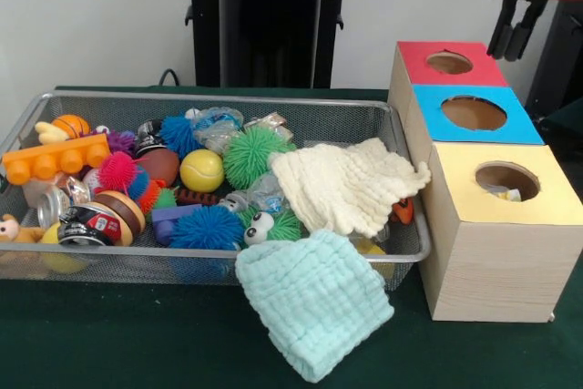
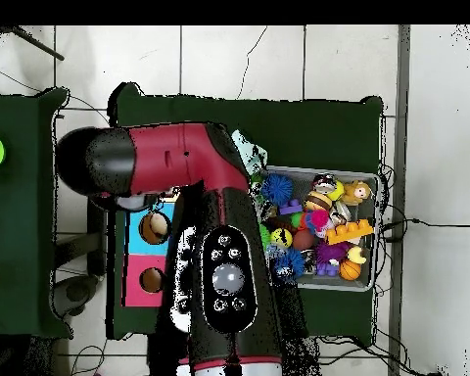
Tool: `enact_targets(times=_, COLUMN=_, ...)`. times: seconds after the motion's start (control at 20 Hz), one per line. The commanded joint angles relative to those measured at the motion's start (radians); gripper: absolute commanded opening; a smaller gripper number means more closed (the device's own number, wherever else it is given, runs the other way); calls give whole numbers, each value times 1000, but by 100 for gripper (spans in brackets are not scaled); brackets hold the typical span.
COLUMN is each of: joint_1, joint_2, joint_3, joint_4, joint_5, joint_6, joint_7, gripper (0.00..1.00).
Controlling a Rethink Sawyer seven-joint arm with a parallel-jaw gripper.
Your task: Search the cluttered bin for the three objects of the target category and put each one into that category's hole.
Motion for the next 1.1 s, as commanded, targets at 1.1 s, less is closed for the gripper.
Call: enact_targets(times=1.1, joint_1=-249, joint_2=152, joint_3=239, joint_4=110, joint_5=-255, joint_6=-396, joint_7=-258, gripper=0)
